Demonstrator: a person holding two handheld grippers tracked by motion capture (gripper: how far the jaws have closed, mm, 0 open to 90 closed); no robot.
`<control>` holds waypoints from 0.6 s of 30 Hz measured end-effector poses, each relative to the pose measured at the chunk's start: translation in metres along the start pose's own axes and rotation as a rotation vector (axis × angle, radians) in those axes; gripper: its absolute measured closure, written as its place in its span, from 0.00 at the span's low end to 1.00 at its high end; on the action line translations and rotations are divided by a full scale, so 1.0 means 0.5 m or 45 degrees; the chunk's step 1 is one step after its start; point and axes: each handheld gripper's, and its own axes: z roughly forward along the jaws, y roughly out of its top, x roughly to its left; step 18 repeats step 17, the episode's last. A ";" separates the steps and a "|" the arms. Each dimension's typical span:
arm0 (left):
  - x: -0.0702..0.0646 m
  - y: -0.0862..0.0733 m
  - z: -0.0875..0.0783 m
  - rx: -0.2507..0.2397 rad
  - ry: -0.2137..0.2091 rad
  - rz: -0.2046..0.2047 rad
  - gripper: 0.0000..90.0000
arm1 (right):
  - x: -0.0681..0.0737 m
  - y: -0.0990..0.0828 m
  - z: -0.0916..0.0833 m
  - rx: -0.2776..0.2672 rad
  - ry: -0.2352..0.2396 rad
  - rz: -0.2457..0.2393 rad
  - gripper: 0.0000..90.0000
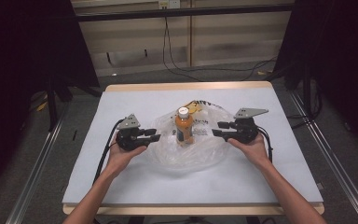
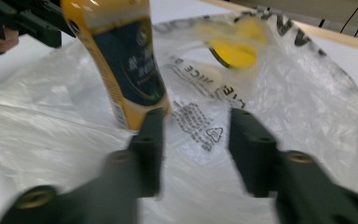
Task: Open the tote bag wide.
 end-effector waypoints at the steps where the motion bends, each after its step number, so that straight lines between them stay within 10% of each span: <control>1: -0.005 0.000 -0.004 -0.019 0.012 0.003 0.53 | 0.006 0.001 -0.008 -0.026 -0.004 -0.001 0.42; 8: -0.024 -0.025 -0.054 -0.076 0.072 -0.060 0.15 | 0.034 -0.013 -0.080 -0.140 -0.097 0.025 0.12; 18: -0.042 -0.079 -0.105 -0.118 0.140 -0.090 0.04 | 0.056 -0.082 -0.168 -0.195 -0.206 0.076 0.06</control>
